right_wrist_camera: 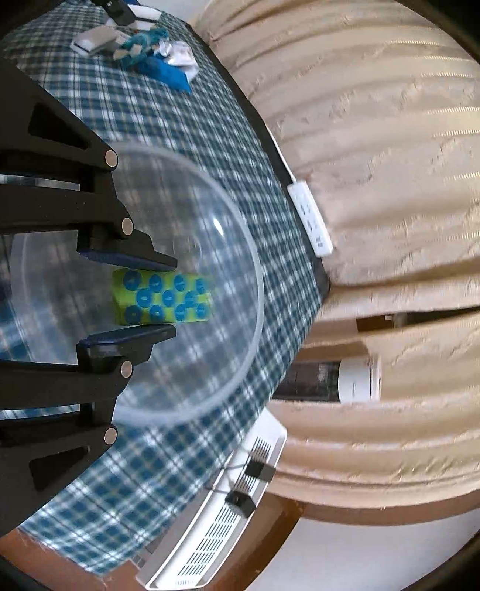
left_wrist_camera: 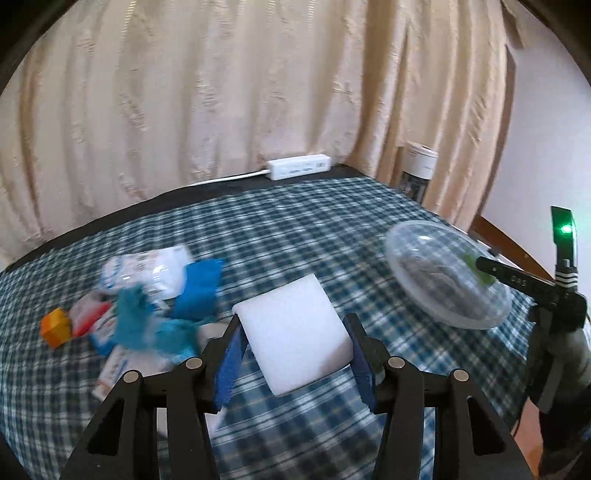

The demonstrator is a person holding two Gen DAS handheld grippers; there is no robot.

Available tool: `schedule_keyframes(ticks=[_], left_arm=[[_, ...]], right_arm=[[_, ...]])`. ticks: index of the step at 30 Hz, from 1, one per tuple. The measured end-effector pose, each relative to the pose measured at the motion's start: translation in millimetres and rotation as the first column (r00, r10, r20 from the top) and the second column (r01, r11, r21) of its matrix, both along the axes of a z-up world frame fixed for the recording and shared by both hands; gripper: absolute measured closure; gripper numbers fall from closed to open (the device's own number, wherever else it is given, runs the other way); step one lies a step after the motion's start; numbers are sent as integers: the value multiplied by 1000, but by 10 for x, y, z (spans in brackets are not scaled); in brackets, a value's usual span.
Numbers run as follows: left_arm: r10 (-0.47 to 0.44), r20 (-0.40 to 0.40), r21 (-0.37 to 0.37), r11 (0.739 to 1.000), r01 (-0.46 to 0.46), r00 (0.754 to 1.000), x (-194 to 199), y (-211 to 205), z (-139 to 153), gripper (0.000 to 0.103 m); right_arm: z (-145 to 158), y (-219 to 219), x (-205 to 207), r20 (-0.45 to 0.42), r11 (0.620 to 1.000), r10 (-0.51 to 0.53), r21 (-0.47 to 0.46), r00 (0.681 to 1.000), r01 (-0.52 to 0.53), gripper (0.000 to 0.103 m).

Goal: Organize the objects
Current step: 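Carry both items to the clear bowl and open both tools to release them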

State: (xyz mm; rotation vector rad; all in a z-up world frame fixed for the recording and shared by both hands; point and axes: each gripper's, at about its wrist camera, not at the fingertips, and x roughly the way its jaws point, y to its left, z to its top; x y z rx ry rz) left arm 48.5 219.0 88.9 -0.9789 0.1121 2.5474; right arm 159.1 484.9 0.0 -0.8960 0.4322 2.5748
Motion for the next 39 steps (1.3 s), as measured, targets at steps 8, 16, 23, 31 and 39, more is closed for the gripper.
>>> schedule_keyframes(ticks=[8,16,23,31,39], left_arm=[[-106,15,0,994,106,994,-68,468,16,47],[-208,41,45,977,206,977,-192,941,-2,47],[-303,90,86,951,296,949,-304,1363,-78,47],[-376,60,110,923,368,925,-400,1751,-169,14],[-322,77,122,942,312,943,-509,1624,-263,7]], right_arm=[[-50,193,58,1,999,-47,1,999,47,73],[-10,199,150,-26,998,-56,0,998,56,72],[12,212,215,-36,998,-67,-8,997,66,72],[-18,219,234,-33,997,-76,-21,997,76,72],[-17,229,228,-37,996,-82,-23,996,81,72]])
